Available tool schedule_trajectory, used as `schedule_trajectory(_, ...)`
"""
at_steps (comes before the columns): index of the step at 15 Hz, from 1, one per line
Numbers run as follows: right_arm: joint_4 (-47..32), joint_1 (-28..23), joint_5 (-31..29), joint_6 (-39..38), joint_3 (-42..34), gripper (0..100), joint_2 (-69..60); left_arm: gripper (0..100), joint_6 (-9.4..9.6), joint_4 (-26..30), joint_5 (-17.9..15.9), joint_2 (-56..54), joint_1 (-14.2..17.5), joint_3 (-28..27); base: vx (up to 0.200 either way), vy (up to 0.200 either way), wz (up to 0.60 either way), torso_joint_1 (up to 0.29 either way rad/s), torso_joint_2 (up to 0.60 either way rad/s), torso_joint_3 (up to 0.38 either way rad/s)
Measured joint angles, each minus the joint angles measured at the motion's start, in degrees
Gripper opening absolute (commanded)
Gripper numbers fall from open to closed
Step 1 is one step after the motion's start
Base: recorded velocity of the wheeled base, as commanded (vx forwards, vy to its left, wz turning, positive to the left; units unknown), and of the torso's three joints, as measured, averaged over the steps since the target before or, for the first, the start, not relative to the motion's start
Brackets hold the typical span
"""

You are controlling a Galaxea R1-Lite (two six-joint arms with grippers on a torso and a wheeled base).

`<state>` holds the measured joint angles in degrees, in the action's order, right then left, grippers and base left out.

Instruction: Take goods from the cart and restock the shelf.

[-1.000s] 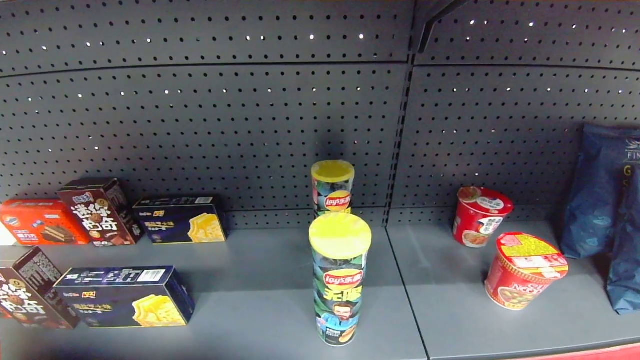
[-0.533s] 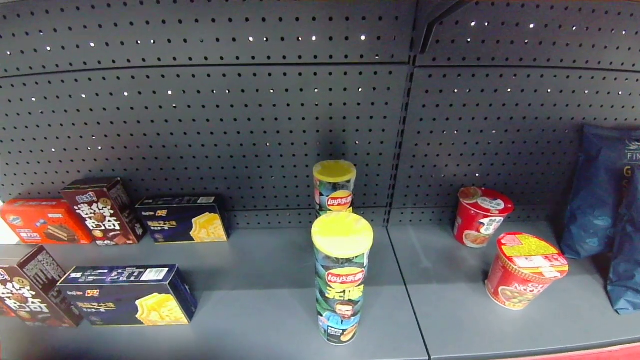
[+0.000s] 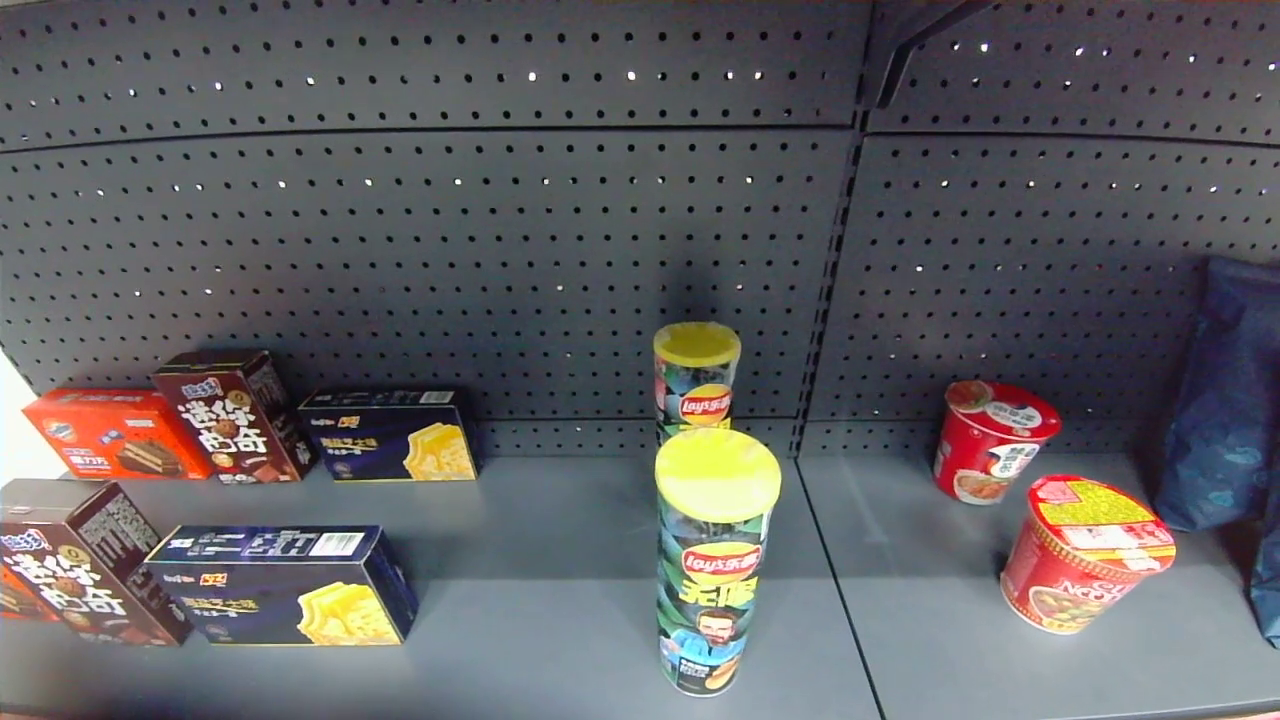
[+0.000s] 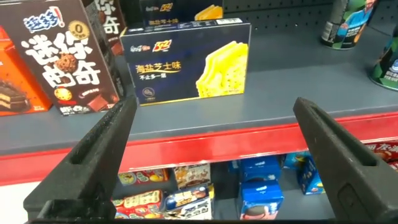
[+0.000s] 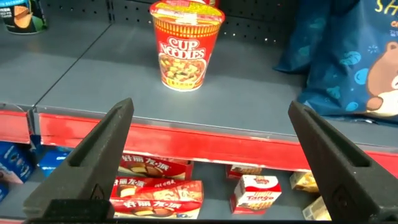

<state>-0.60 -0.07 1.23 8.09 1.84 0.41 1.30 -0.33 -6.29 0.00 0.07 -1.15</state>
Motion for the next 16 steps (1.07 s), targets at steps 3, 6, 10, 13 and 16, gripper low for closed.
schedule_trajectory(3,0.0,0.0,0.0,0.0,0.0,100,0.0,100,0.04,0.0,0.0,0.0,0.0,0.0,-0.067,0.0,0.0,-0.001,0.0,0.002)
schedule_trajectory(6,0.0,0.0,0.0,-0.2,0.0,100,0.0,100,0.09,0.0,0.0,0.0,0.0,0.0,0.0,0.0,0.0,0.0,0.0,0.0)
schedule_trajectory(10,-0.1,0.0,-0.1,-0.4,0.0,100,0.0,100,0.35,0.0,0.0,0.0,0.0,0.0,0.0,0.0,0.0,0.0,0.0,0.0)
schedule_trajectory(13,-0.1,0.0,0.0,-0.1,0.0,100,0.0,100,0.46,0.0,0.0,0.0,0.0,0.0,0.0,0.0,0.0,0.0,0.0,0.0)
schedule_trajectory(16,-0.1,0.0,0.0,-0.3,0.0,100,0.0,100,0.41,0.0,0.0,0.0,0.0,0.0,0.0,0.0,0.0,0.0,0.0,0.0)
